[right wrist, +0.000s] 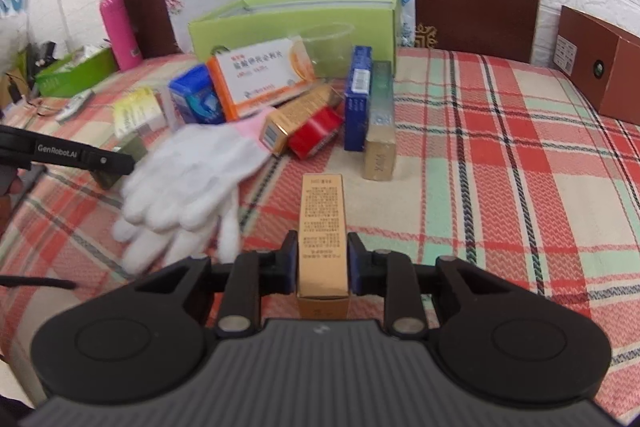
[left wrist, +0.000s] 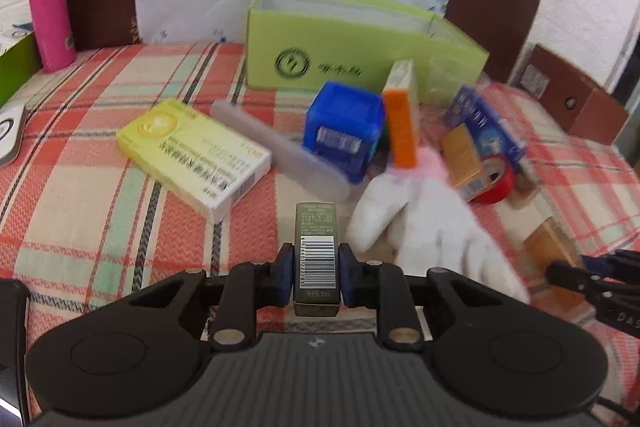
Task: Organize objects
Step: 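Place both boxes into the lime-green box and open both grippers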
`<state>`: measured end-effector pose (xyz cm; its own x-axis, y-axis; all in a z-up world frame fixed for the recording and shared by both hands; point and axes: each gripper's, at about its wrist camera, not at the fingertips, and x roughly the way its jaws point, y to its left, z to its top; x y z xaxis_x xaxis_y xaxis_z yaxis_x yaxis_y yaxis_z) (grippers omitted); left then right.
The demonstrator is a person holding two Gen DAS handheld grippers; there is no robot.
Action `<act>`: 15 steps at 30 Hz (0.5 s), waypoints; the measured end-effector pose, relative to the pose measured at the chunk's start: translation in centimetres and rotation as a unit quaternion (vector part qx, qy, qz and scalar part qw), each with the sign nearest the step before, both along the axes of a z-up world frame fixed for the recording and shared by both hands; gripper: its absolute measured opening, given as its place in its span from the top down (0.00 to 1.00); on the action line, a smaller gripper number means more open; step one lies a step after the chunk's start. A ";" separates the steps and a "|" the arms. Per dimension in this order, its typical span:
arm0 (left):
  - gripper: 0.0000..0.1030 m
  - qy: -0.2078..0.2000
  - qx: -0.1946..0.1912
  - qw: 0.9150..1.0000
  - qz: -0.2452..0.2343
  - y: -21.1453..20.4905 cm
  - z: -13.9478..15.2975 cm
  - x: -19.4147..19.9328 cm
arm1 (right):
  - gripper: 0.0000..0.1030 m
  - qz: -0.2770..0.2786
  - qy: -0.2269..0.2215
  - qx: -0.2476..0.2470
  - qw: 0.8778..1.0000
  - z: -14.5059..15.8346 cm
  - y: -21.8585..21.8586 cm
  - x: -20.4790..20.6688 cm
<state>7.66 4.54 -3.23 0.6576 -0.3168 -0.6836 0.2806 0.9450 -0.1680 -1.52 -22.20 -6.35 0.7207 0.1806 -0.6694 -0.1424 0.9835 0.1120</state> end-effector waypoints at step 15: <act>0.77 -0.112 -0.053 0.992 -0.036 -5.3 10.8 8.8 | 0.77 0.029 -0.121 0.034 0.992 11.1 -1.4 14.3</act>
<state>16.47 -0.74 7.54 0.7620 -0.4317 -0.4827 0.3891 0.9011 -0.1915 12.74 -23.60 4.77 0.8454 0.2651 -0.4638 -0.2296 0.9642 0.1326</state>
